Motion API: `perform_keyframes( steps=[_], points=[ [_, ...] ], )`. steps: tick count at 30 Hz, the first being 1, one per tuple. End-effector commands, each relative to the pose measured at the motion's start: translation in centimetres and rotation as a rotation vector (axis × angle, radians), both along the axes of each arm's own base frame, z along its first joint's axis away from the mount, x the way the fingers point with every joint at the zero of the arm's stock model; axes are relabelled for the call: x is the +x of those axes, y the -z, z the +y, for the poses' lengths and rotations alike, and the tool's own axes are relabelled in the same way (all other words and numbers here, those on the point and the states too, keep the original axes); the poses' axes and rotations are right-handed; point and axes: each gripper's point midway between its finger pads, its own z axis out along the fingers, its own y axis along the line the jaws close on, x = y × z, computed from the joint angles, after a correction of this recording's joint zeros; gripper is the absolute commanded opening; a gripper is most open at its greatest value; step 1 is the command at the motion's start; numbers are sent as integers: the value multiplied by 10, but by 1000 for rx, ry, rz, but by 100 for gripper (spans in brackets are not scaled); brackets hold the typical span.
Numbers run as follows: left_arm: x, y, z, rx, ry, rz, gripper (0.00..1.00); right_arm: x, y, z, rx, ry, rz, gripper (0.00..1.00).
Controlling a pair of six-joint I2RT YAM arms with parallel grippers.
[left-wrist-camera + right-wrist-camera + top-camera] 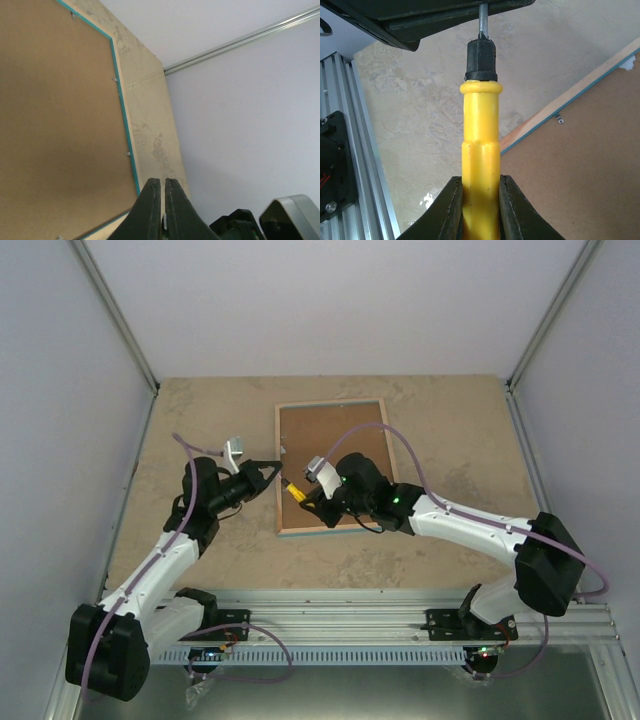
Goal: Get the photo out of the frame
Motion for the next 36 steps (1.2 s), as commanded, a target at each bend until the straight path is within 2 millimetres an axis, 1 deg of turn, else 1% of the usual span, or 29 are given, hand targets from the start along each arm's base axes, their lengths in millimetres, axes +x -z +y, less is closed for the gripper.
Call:
perform_keyframes(
  steps=[1, 3, 5, 7, 8, 11, 12, 14, 16, 19, 21, 24, 29, 36],
  points=[
    [-3, -4, 5, -22, -29, -9, 0, -3, -10, 12, 55, -40, -36, 3],
    [-4, -4, 8, -36, -49, 0, 0, -3, -11, 12, 68, -44, -45, 6],
    [-5, -3, 11, -52, -70, 13, 0, -5, -14, 14, 90, -57, -53, 11],
    [-6, -1, 15, -75, -103, 34, 0, -8, -18, 16, 116, -74, -65, 18],
    [-6, 0, 17, -86, -115, 44, 0, -9, -21, 17, 134, -83, -75, 23],
    [-10, 2, 19, -145, -130, 72, 0, -13, -26, 18, 176, -98, -107, 35],
    [-12, 2, 19, -169, -132, 82, 0, -14, -32, 20, 203, -105, -128, 39],
    [-14, 2, 19, -222, -138, 104, 0, -16, -37, 19, 241, -111, -151, 45],
    [-16, 0, 19, -262, -137, 106, 0, -18, -41, 18, 271, -113, -174, 47],
    [-19, -2, 19, -303, -131, 115, 0, -18, -44, 16, 306, -105, -198, 47],
    [-21, -6, 19, -332, -127, 109, 0, -17, -42, 16, 320, -99, -201, 47],
    [-25, -8, 20, -364, -126, 109, 0, -16, -41, 17, 338, -87, -201, 43],
    [-27, -10, 19, -379, -120, 112, 0, -17, -45, 19, 382, -88, -210, 39],
    [-29, -11, 19, -401, -115, 117, 0, -16, -47, 24, 400, -99, -206, 31]
  ],
)
